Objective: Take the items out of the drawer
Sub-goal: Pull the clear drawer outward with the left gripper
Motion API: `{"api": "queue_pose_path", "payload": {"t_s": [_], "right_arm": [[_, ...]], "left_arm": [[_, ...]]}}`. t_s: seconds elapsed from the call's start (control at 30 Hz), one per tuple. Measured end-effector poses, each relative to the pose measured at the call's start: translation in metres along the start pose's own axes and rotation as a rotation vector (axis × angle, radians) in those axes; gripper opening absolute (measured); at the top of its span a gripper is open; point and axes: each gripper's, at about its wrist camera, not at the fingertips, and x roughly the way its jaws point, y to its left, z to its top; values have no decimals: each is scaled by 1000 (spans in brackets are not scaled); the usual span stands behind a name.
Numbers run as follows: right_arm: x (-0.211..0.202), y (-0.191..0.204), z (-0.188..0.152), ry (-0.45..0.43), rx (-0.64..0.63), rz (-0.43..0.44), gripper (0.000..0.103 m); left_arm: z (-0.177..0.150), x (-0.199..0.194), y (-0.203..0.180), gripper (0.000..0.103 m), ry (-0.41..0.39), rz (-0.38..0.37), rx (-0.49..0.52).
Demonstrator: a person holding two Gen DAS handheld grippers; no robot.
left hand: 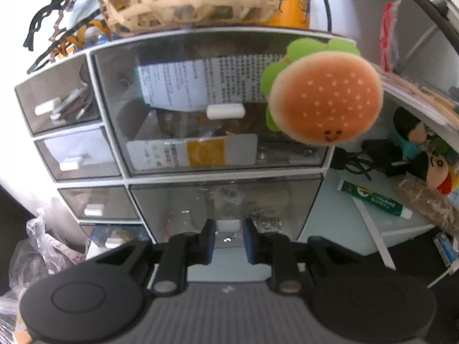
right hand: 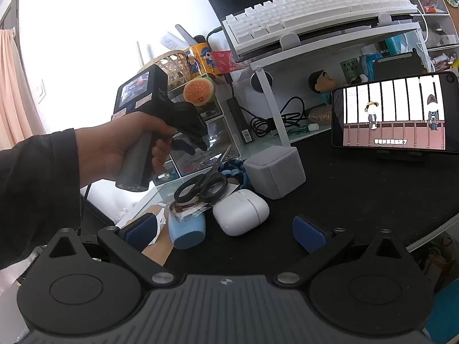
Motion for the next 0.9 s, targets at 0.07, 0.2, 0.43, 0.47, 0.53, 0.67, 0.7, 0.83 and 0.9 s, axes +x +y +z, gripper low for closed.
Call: {"api": "queue_pose_path", "payload": {"t_s": [0.07,0.2,0.43,0.47,0.53,0.67,0.7,0.83,0.9], "right_arm": [[0,-1,0,0,2,1,103],[0,-1,0,0,2,2,103],[0,-1,-1,-2,3,5,103],[0,-1,-1,-2,3,5,103],[0,-1,-1,-2,3,6,103],[1,-1,-1,-2,0,5,103],[1,-1,-1,-2,-1,4,103],[2,-1,-1,-1,-2,2,103],[2,0,0,0,-4,0,103]], "left_arm": [[-5,-2,-3,23,3,9,1],[-10,-7,-6,21,11,23,-24],[-17,-5,-25,19,9,32,11],[-19,-7,-25,19,9,29,10],[-26,-12,-28,19,9,27,17],[-38,-23,-32,19,16,13,30],[-43,-27,-34,19,19,11,37],[-58,-40,-39,19,23,5,53],[-66,-46,-41,19,25,2,53]]}}
